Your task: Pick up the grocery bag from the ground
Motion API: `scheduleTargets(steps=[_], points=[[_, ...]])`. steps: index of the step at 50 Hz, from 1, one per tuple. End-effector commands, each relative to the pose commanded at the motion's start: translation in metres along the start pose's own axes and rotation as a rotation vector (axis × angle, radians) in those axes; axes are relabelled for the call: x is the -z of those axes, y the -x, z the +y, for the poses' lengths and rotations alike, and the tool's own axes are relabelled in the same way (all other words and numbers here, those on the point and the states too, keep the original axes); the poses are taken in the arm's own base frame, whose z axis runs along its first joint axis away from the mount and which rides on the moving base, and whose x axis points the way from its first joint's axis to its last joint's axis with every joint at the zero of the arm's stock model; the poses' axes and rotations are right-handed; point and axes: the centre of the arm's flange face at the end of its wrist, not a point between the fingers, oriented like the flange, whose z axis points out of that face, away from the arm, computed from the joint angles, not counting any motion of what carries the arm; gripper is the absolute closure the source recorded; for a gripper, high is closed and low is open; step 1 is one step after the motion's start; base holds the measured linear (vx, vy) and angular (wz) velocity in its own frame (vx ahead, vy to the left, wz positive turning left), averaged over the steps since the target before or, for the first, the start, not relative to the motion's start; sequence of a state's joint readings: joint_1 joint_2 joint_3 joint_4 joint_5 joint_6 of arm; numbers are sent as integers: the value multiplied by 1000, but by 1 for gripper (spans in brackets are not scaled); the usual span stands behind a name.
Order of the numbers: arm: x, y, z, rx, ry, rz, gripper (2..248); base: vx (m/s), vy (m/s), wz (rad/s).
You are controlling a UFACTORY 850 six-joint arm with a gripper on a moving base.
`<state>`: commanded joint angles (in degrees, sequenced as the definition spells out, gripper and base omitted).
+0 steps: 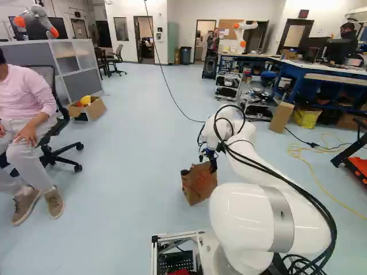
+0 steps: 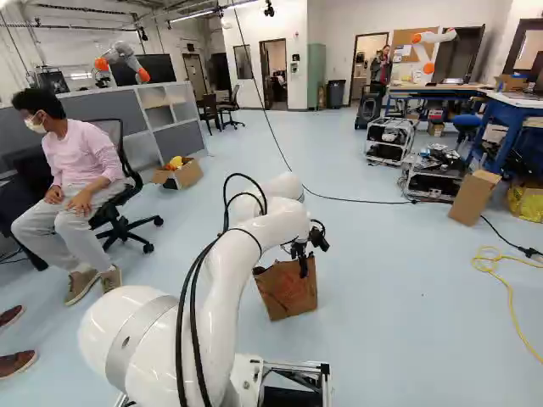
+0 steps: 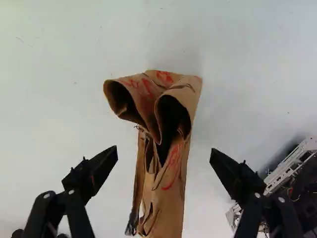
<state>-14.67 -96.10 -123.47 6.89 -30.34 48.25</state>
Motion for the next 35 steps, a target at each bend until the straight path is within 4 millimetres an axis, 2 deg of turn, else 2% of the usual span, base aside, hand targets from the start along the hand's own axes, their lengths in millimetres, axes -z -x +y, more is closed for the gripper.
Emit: scheduleTargets(steps=[35], points=[[-1,0,0,0,0,0,3,0,0,0]])
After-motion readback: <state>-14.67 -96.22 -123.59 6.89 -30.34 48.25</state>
